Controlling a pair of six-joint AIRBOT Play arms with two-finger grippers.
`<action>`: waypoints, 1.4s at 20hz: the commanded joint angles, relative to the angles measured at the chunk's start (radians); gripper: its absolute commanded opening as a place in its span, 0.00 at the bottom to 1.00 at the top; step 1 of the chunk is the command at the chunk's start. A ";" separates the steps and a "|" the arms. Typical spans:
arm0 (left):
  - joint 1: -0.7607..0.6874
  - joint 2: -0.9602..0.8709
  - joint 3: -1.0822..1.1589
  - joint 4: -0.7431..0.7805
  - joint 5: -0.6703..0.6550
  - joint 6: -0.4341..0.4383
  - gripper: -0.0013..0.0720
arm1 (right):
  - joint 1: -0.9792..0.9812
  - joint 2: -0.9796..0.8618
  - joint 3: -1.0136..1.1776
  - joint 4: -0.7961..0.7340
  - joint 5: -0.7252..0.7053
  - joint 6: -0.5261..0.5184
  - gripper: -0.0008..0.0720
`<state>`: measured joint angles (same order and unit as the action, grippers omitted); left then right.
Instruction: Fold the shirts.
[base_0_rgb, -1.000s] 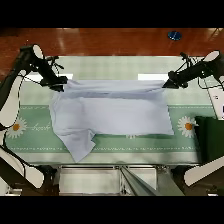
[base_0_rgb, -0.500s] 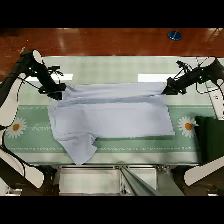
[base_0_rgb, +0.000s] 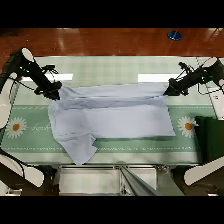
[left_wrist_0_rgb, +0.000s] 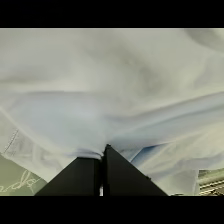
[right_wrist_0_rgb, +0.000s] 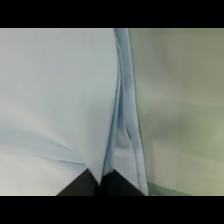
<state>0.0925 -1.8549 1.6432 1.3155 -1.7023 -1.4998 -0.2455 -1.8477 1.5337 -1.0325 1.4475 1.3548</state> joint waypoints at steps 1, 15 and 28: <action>0.001 0.004 -0.055 -0.014 -0.012 -0.021 0.10 | 0.012 0.000 -0.001 -0.006 0.008 0.019 0.17; 0.464 0.735 -0.878 -0.218 0.263 0.052 0.70 | -0.101 0.633 -0.716 0.220 -0.339 -0.120 0.58; 0.322 0.871 -1.243 -0.212 0.449 -0.029 0.70 | -0.192 0.768 -0.795 0.405 -0.293 -0.166 0.58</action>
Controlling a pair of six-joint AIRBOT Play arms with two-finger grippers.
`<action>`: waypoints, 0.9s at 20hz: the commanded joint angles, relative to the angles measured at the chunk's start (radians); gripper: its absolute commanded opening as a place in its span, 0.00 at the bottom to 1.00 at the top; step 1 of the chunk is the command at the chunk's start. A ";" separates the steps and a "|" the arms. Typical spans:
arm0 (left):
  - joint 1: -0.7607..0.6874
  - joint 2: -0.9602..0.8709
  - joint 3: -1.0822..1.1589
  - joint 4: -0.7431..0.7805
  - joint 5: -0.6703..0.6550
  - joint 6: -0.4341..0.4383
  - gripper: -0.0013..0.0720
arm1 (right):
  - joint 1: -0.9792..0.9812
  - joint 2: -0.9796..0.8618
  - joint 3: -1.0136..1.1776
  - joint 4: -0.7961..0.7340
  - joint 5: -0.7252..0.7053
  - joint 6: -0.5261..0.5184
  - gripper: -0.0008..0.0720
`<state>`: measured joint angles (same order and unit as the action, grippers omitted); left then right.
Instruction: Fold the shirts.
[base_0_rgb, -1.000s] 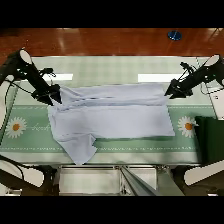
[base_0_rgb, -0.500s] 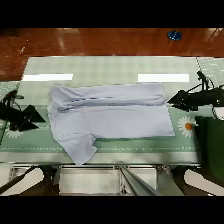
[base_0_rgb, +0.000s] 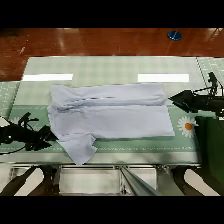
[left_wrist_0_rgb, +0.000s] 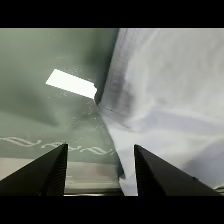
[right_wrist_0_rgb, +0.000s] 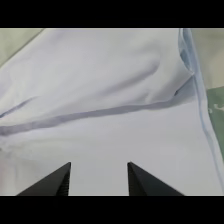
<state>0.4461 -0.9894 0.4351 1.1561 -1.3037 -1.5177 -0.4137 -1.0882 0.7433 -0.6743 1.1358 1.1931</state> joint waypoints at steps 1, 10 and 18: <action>-0.050 0.005 -0.053 -0.057 0.066 -0.013 0.70 | -0.028 0.009 -0.005 0.058 0.021 -0.001 0.58; -0.208 -0.049 -0.094 -0.107 0.203 -0.067 0.70 | -0.177 0.008 -0.005 -0.080 0.107 0.043 0.58; -0.208 -0.075 -0.093 -0.232 0.270 0.016 0.04 | -0.262 0.008 -0.145 -0.502 0.253 0.193 0.58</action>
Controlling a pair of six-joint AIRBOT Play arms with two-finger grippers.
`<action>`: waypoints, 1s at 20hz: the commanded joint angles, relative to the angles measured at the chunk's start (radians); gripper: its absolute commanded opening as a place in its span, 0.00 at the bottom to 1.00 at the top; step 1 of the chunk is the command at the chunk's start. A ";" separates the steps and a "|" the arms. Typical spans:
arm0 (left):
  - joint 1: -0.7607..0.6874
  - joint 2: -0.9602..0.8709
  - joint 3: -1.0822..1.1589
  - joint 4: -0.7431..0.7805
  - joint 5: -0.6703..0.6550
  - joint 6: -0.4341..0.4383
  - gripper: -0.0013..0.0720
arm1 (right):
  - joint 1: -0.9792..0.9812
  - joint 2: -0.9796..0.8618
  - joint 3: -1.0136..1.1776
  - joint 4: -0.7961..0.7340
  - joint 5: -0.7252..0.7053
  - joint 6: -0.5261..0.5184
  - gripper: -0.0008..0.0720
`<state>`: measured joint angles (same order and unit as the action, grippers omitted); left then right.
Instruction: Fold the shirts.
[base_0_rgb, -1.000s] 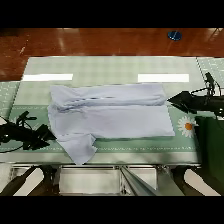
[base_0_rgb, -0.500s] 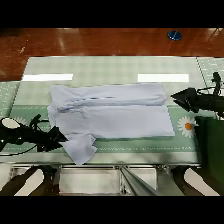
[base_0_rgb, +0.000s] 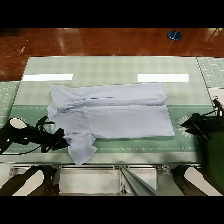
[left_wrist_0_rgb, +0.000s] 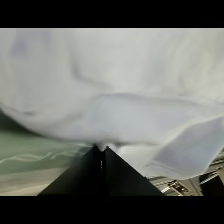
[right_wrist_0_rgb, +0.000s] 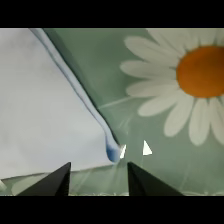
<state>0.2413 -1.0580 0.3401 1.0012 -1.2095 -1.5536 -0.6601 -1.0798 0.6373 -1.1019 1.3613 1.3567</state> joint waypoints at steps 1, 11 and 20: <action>-0.003 -0.006 0.002 -0.098 0.166 0.073 0.04 | -0.015 -0.001 -0.040 -0.074 0.027 0.030 0.58; -0.003 -0.005 0.053 -0.105 0.140 0.080 0.04 | 0.004 -0.111 -0.043 0.025 0.003 0.013 0.58; -0.003 -0.005 0.053 -0.105 0.117 0.081 0.04 | 0.253 -0.254 -0.040 0.209 -0.216 -0.003 0.45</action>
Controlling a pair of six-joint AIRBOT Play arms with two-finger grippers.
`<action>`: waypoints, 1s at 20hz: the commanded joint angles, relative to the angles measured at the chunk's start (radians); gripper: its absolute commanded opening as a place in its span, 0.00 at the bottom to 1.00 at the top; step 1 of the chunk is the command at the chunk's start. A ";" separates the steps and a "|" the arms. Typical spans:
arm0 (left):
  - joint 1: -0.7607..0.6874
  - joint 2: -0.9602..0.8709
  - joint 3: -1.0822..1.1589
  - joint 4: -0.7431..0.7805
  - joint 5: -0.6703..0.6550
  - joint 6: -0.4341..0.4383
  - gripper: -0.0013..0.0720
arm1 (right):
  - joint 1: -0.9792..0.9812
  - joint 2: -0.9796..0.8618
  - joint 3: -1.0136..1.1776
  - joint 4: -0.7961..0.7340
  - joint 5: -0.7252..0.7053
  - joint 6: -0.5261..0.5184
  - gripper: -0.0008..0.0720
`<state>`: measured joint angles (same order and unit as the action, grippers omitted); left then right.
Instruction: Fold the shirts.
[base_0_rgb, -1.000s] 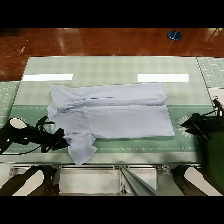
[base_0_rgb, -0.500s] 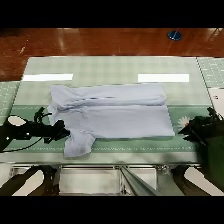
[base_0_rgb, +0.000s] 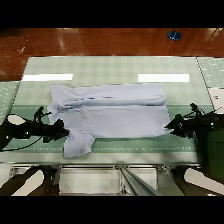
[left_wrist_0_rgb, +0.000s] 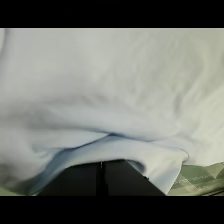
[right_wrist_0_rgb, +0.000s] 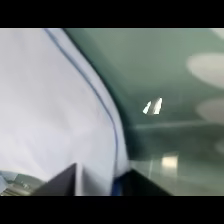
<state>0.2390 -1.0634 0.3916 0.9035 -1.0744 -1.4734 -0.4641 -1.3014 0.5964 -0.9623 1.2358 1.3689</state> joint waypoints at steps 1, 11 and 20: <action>0.000 0.001 0.010 -0.007 -0.024 0.021 0.04 | 0.068 -0.033 0.006 0.115 -0.087 -0.063 0.20; 0.089 -0.066 0.466 -0.007 -0.087 0.029 0.04 | 0.076 -0.051 0.336 0.222 0.048 -0.129 0.03; 0.015 -0.459 0.830 -0.007 -0.090 0.011 0.04 | 0.158 -0.299 0.636 0.299 -0.065 -0.071 0.03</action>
<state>0.2756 -1.4059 1.1110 0.8963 -1.1622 -1.4487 -0.3195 -1.5219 1.1454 -0.6941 1.2083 1.2736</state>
